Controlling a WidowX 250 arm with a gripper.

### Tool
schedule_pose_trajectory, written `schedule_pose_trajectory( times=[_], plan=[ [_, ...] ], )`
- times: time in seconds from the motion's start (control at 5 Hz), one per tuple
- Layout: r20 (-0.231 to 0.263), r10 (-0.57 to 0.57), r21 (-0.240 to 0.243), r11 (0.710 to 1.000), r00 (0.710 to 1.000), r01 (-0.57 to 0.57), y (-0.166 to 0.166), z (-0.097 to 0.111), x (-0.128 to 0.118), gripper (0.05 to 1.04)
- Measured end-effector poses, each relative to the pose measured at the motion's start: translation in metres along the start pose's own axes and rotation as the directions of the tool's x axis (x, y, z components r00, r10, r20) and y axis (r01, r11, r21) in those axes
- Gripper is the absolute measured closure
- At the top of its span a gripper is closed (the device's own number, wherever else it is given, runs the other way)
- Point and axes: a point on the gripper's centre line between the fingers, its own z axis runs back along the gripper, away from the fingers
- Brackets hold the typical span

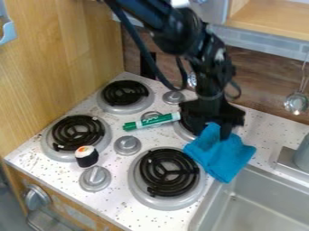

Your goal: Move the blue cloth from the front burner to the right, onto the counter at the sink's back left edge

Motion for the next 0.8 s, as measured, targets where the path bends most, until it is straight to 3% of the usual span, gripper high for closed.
schedule_pose_trajectory(
  times=[0.2,0.6,0.8],
  plan=[
    [0.102,-0.023,-0.008,1.0,0.994,0.024,0.009,0.044,-0.008,0.076],
    [0.142,-0.07,0.004,0.998,0.987,0.07,0.058,0.099,-0.067,0.082],
    [-0.024,-0.012,0.066,0.998,1.0,0.013,0.091,0.138,-0.095,0.082]
  ],
)
